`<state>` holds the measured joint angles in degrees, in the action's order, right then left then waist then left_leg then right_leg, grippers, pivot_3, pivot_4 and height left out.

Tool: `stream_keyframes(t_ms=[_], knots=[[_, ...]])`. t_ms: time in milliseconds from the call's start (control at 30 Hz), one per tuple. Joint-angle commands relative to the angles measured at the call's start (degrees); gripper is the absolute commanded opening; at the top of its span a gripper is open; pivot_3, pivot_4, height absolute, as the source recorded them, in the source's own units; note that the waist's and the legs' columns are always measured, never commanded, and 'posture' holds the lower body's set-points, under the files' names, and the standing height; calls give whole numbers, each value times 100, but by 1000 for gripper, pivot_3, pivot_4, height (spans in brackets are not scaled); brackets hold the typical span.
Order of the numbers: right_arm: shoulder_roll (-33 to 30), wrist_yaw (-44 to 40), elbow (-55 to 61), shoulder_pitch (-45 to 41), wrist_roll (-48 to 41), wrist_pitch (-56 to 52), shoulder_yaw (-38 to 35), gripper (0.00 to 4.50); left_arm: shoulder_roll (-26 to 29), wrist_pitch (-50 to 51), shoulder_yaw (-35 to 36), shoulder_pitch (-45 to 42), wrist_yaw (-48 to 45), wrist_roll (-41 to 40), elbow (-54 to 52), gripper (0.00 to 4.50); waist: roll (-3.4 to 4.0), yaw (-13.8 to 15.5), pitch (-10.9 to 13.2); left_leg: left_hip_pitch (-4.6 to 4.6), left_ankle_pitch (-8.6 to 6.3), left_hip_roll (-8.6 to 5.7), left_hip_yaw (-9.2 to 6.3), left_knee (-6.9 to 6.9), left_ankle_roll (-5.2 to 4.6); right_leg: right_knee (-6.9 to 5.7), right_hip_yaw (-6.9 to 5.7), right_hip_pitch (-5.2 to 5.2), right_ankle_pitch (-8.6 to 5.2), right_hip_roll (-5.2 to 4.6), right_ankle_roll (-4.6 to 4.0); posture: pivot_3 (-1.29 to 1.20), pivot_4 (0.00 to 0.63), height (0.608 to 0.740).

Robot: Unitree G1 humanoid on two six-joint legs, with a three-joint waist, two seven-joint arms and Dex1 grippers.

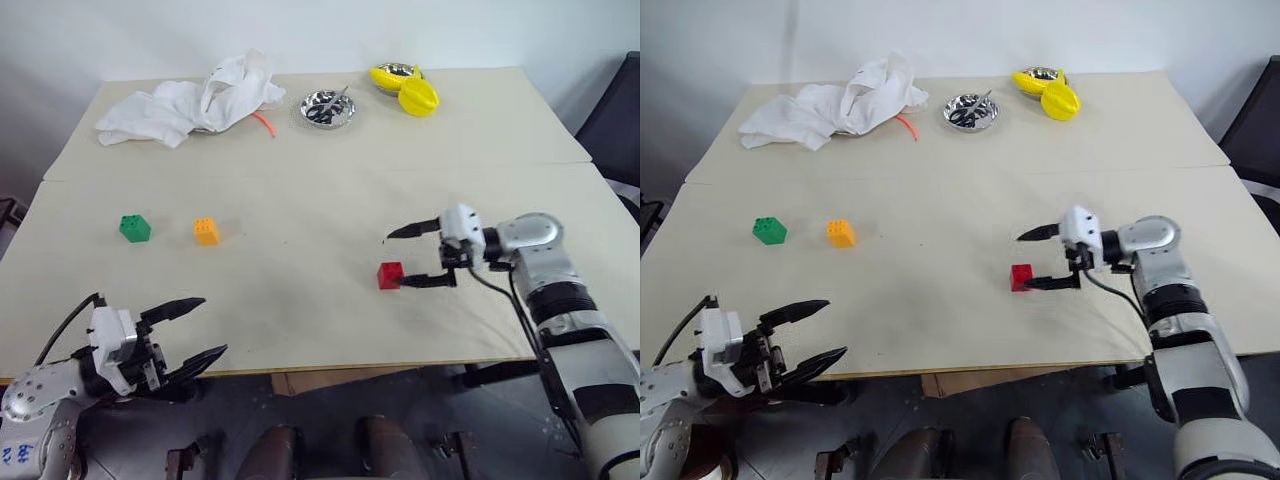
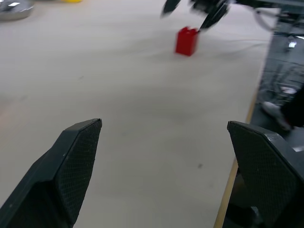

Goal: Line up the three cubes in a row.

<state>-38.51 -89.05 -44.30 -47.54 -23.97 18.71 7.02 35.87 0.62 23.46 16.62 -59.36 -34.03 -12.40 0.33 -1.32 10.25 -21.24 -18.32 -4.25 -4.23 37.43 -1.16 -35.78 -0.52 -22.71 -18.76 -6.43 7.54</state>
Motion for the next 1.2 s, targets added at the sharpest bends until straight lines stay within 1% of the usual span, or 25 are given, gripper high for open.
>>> stream_keyframes(t_ms=[33,67,100,200,300,400,467,567,633,733,833,900,967,1033,1067,1167,1200], knots=[[-356,-345,1009,623,-970,-574,-528,4482,-232,-133,524,289,392,10,210,4500,0,8,0,1,-2,1,-3,1,1,2,-3,4,0,0,0,0,150,740],[-458,-321,1287,922,-1026,-770,-701,4482,-360,-156,723,377,589,-14,355,4500,0,16,0,1,-3,1,-2,2,0,3,-2,5,0,0,0,0,150,740],[-626,-191,1676,1281,-1184,-1265,-852,4482,-498,-205,943,439,819,-33,506,4500,0,32,0,0,-3,1,-3,2,0,5,-2,6,0,0,0,0,150,740],[-732,173,2584,2165,-1487,-1618,-1343,4482,-800,-292,1410,608,1190,-124,805,4500,0,109,0,1,-6,2,-2,1,-2,12,-3,8,0,0,0,0,150,740],[-687,429,3220,2799,-1500,-1679,-1698,4482,-996,-293,1690,675,1377,-282,866,4500,-2,134,1,0,-7,2,4,11,-2,12,-2,10,0,0,0,0,150,740],[-627,587,3567,3225,-1425,-1612,-1940,4482,-1146,-309,1669,697,1514,-297,641,4500,-3,154,0,2,-10,2,5,28,-5,15,-2,24,0,-2,0,0,150,740],[-591,669,3683,3306,-1418,-1676,-2007,4482,-1171,-246,1533,651,1546,-301,424,4500,-7,187,0,3,-13,2,5,32,-9,16,-2,27,0,-3,0,0,150,740],[-542,723,3840,3335,-1410,-1736,-2035,4482,-1056,-77,1348,451,1608,-291,227,4500,-7,226,0,2,-14,1,7,35,-10,16,0,27,0,-4,0,0,150,740],[-534,722,3880,3299,-1370,-1741,-2018,4482,-945,274,1206,156,1904,-317,37,4500,-7,249,0,3,-14,2,6,35,-9,14,-1,25,0,-3,0,0,150,740],[-543,711,3881,3235,-1303,-1760,-1972,4482,-798,1018,850,-371,2546,-245,-297,4500,-7,275,0,3,-14,1,5,37,-9,8,-2,24,0,-3,0,0,150,740],[-531,754,3928,3161,-1284,-1847,-1926,4482,-721,2047,337,-1225,3612,-65,-645,4500,-8,291,0,3,-15,-2,3,43,-10,-3,-2,24,1,-4,1,0,150,740],[-518,790,3992,3141,-1284,-1905,-1919,4482,-722,2518,185,-1624,4103,-6,-750,4500,-10,278,-1,0,-15,-3,0,52,-9,-11,-3,22,1,-2,2,0,150,740],[-505,819,4029,3126,-1273,-1944,-1928,4482,-707,2757,186,-1925,4627,281,-684,4500,-10,243,-2,1,-17,-3,0,51,-7,-18,-2,18,1,-1,3,0,150,740],[-496,839,4032,3118,-1254,-1963,-1932,4482,-817,3110,403,-2347,5369,407,-397,4500,-10,200,-1,0,-21,3,5,47,-3,-19,1,9,1,9,3,0,150,740],[-490,848,4027,3113,-1243,-1970,-1930,4482,-818,3169,427,-2592,5560,480,-185,4500,-11,195,-1,2,-21,4,5,45,-2,-21,0,7,1,10,3,0,150,740],[-440,885,3989,3029,-1182,-1978,-1895,4482,-623,3107,217,-3167,5720,936,474,4500,-12,218,0,0,-20,5,5,51,2,-24,-3,4,1,14,3,0,150,740],[-412,903,3970,2973,-1161,-1977,-1882,4482,-590,3049,142,-3468,5766,1069,848,4500,-12,226,0,-1,-19,4,6,53,2,-23,-3,5,1,14,3,0,150,740]])
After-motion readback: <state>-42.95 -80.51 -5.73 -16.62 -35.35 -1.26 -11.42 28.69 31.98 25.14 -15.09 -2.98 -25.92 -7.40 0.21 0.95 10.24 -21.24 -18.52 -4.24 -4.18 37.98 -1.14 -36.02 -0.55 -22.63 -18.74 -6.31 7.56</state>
